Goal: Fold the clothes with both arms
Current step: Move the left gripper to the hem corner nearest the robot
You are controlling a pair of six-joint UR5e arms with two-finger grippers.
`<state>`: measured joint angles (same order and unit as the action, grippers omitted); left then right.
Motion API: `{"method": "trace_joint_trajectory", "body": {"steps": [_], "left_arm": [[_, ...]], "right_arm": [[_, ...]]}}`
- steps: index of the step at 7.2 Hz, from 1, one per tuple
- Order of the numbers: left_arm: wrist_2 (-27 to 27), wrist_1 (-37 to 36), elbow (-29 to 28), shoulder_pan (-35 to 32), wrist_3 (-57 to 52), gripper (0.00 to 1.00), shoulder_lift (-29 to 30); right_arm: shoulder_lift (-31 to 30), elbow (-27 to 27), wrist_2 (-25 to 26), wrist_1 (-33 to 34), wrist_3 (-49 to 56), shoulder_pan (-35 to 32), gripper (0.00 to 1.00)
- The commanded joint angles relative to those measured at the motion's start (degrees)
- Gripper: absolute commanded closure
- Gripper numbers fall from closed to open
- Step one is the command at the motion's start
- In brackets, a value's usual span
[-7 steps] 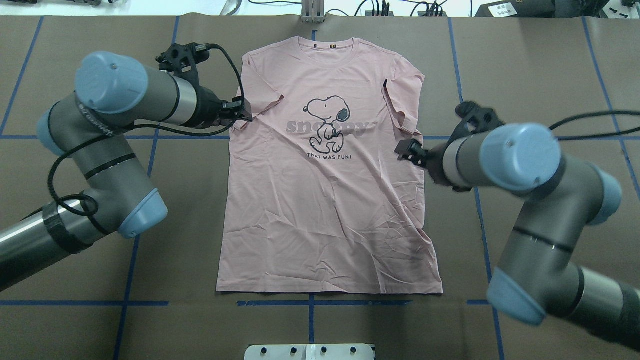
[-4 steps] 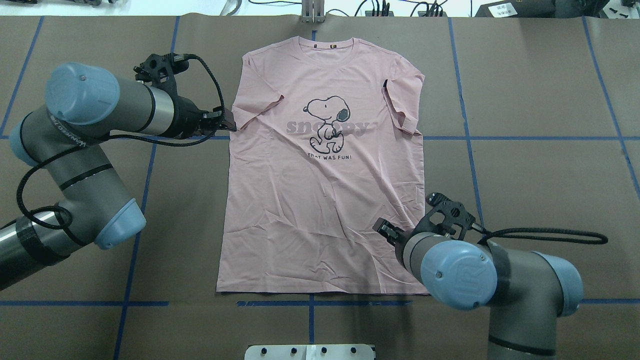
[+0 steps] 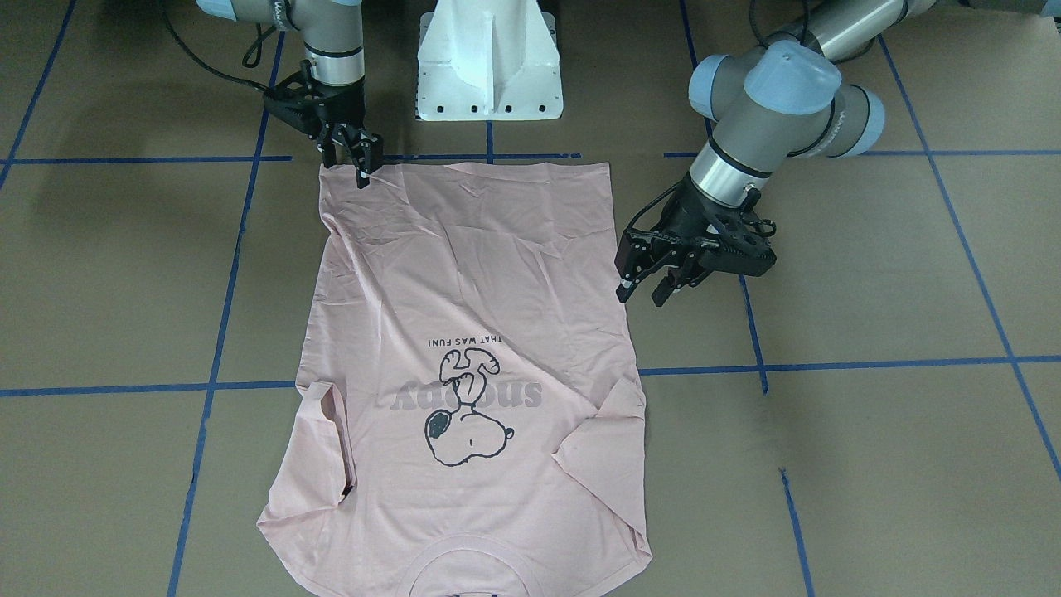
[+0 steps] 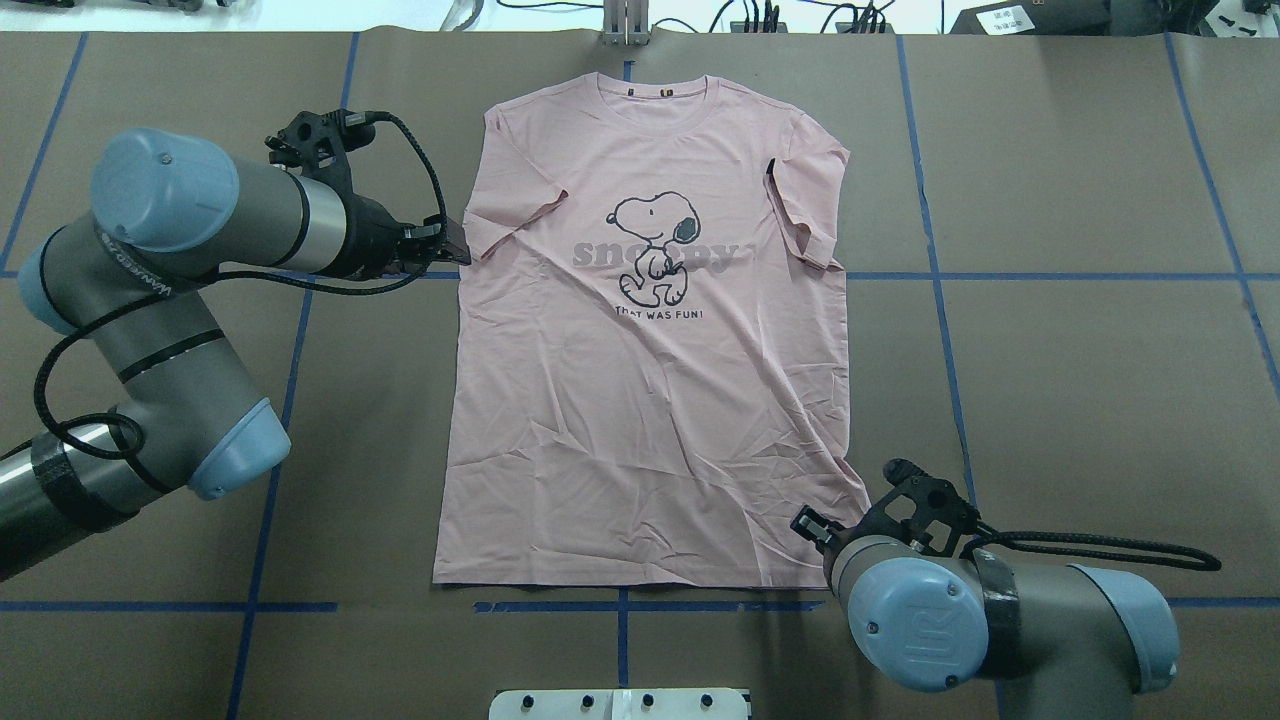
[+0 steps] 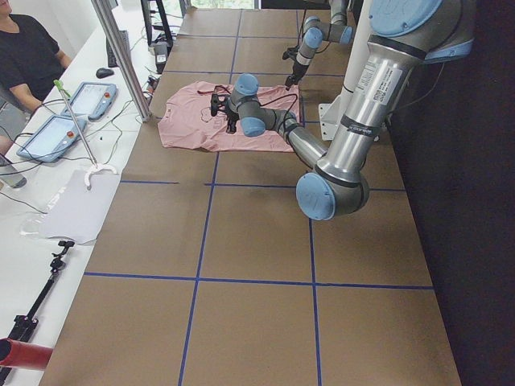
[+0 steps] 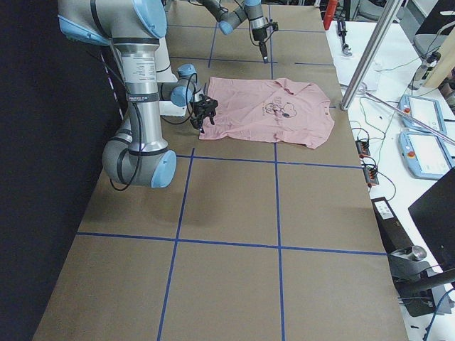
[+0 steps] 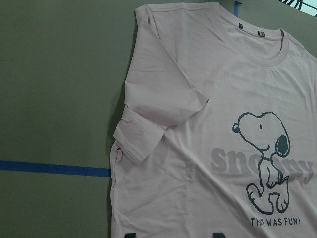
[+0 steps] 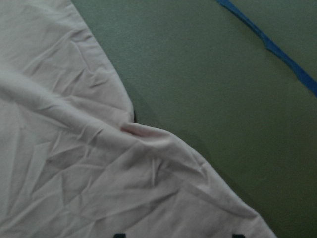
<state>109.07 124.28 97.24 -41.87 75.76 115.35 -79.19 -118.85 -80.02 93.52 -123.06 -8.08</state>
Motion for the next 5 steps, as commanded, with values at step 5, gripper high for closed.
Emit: {"method": "trace_joint_trajectory", "body": {"steps": [5], "left_arm": [[0.0,0.0,-0.12,0.12,0.09,0.38,0.13]], "right_arm": [[-2.02,0.55,-0.23,0.08,-0.52,1.58,0.29]]}}
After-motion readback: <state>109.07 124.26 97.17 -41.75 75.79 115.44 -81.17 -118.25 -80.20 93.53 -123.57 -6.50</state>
